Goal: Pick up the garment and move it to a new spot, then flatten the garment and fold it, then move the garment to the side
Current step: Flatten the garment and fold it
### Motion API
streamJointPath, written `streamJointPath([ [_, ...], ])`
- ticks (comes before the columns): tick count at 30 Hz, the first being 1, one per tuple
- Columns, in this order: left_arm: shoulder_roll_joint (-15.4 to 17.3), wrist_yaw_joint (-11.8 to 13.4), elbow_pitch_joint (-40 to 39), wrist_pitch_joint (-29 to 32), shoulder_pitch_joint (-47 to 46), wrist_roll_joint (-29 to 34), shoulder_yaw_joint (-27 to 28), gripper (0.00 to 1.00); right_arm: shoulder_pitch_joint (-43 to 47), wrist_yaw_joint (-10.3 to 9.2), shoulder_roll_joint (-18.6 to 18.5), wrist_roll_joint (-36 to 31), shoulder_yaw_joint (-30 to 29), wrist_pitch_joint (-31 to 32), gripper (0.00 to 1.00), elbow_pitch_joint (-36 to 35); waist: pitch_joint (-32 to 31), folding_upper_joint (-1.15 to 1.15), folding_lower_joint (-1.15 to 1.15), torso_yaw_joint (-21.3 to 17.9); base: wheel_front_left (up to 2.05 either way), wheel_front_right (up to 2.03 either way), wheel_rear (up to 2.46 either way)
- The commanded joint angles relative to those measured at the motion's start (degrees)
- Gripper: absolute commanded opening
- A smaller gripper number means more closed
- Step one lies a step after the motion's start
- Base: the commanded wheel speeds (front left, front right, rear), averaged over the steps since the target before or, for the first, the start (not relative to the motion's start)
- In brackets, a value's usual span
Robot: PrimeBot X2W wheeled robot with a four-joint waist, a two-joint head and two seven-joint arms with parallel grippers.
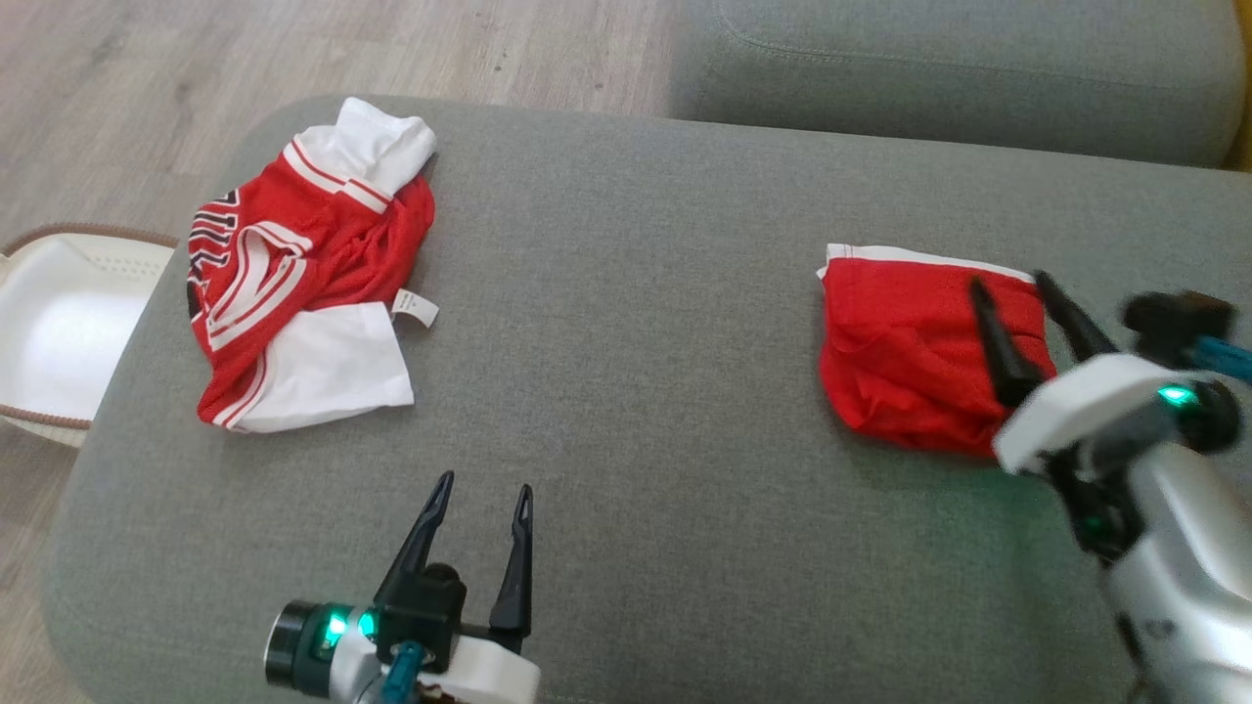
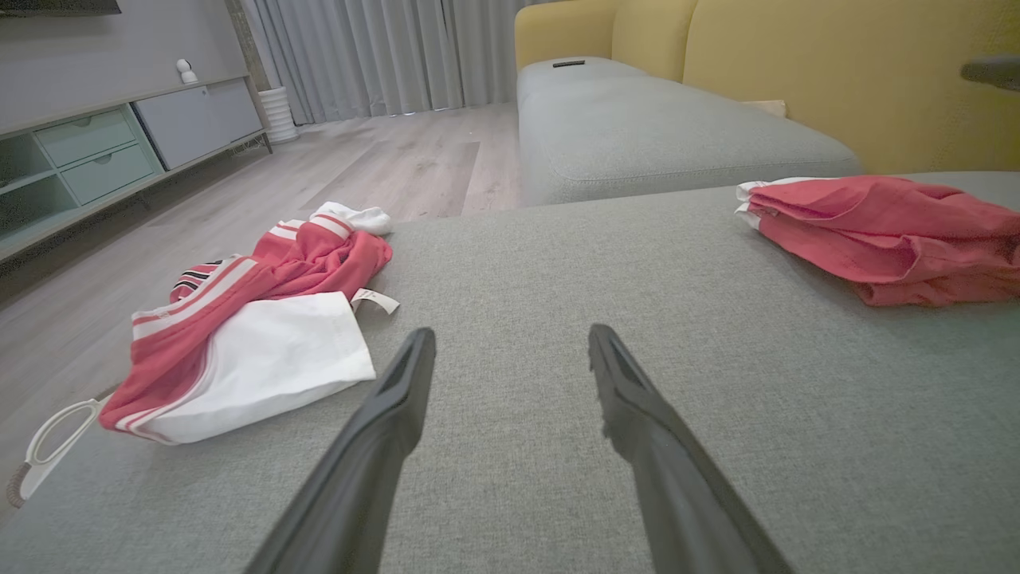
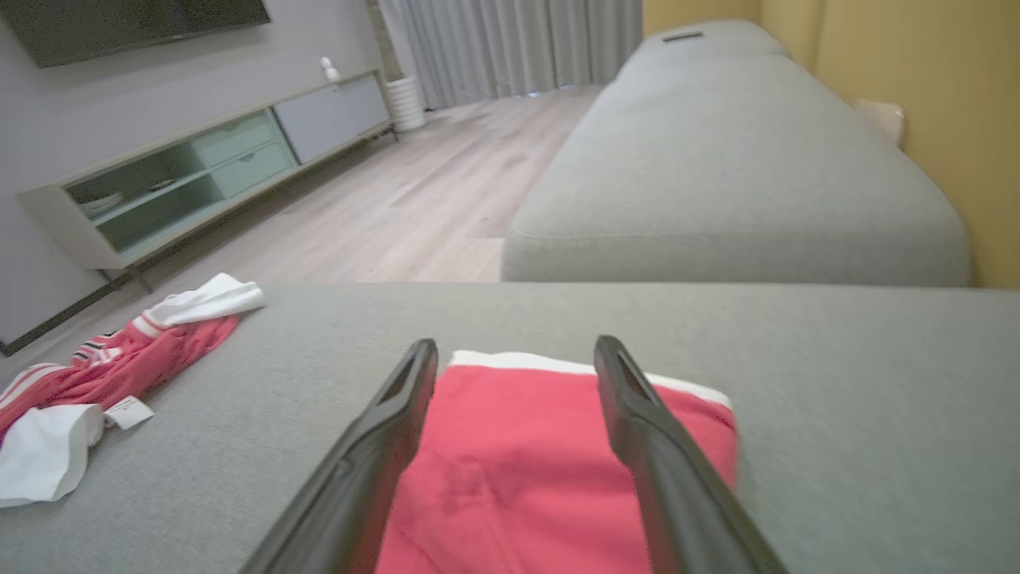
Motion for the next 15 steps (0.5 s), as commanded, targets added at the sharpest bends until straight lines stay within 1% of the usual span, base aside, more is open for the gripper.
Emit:
streamJointPath([
  [1, -0.2, 0.3, -1.9, -0.7, -1.3, -0.6, 1.9, 1.0, 1.0, 0.39, -2.1, 2.7, -0.6, 1.3, 1.0, -3.4, 0.2, 0.0, 0.0, -0.1, 0.0, 0.0, 0.0],
  [2, -0.2, 0.3, -2.0, -0.7, -1.3, -0.6, 1.9, 1.0, 1.8, 0.39, -3.4, 4.0, -0.8, 2.1, 0.87, -4.4, 0.4, 0.0, 0.0, -0.2, 0.0, 0.0, 0.0],
  [3, -0.2, 0.3, -2.1, -0.7, -1.4, -0.5, 2.0, 1.0, 2.3, 0.39, -4.8, 4.9, -1.0, 2.9, 0.07, -5.1, 0.6, 0.0, 0.0, -0.2, 0.0, 0.0, 0.0],
  [4, -0.3, 0.3, -2.2, -0.7, -1.4, -0.5, 2.0, 1.0, 2.7, 0.39, -6.3, 5.1, -0.9, 3.7, 0.0, -5.4, 0.8, 0.0, 0.0, -0.2, 0.0, 0.0, 0.0],
  [6, -0.3, 0.1, -2.1, -0.7, -1.8, -0.5, 1.9, 1.0, 3.0, 0.39, -8.6, 5.4, -0.1, 5.0, 0.0, -5.4, 1.4, 0.0, 0.0, 0.0, 0.0, 0.0, 0.0],
  [9, -0.5, -0.2, -2.0, -0.7, -2.6, -0.3, 1.5, 1.0, 2.4, 0.39, -10.5, 6.7, 2.0, 6.5, 0.0, -4.9, 2.2, 0.0, 0.0, 0.8, 0.0, 0.0, 0.0],
  [12, -0.6, -0.2, -1.7, -0.7, -3.2, -0.4, 1.3, 1.0, 1.2, 0.39, -11.2, 8.7, 5.9, 8.9, 0.0, -4.1, 2.7, 0.0, 0.0, 1.5, 0.0, 0.0, 0.0],
  [15, -0.7, -0.3, -1.4, -0.7, -3.3, -0.4, 1.3, 1.0, 0.3, 0.39, -11.6, 12.1, 10.1, 11.8, 0.0, -2.5, 2.9, 0.0, 0.0, 2.0, 0.0, 0.0, 0.0],
])
